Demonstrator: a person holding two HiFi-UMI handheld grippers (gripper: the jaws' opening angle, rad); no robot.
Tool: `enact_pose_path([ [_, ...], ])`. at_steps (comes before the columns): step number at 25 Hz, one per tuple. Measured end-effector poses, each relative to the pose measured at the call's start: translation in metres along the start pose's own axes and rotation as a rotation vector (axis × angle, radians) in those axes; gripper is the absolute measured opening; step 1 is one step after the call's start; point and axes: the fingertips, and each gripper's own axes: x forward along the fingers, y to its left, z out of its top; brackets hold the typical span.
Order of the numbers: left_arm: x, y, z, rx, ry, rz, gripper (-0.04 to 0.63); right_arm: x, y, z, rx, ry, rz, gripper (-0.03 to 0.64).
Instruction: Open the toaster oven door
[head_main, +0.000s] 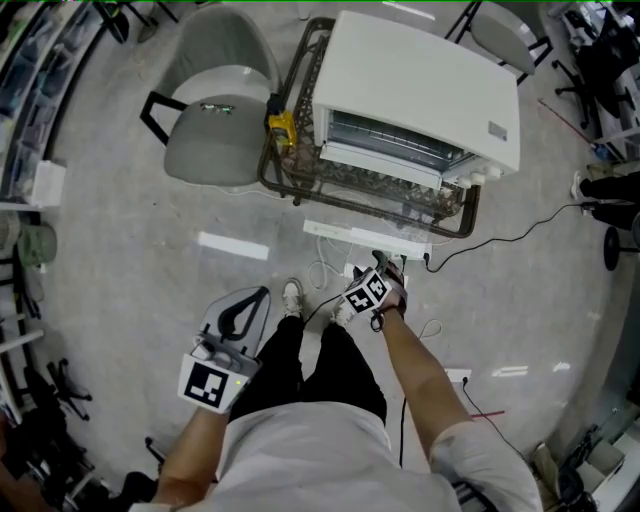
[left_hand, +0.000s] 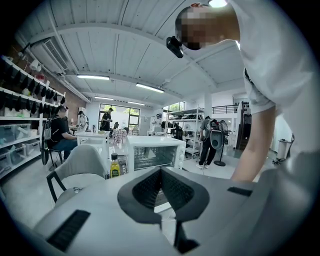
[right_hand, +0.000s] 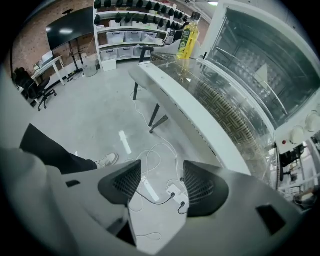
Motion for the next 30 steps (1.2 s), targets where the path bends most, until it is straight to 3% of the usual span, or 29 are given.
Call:
enact_pose_path([
  [14,-0.008,-0.007,0.007,0.01,-0.027,-0.006,0.017,-0.014,0.003,0.008,-0.008,-0.025,-0.017,0.267],
  [26,-0.022,-0.014,0.025,0.03,-0.083,0.012,0.017,-0.054,-0.008,0.036,0.051,-0.14,-0.044,0.265],
  [30,-0.026,-0.019,0.037,0.05,-0.105,0.004,0.017,-0.075,-0.015,0.044,0.139,-0.188,-0.028,0.201],
])
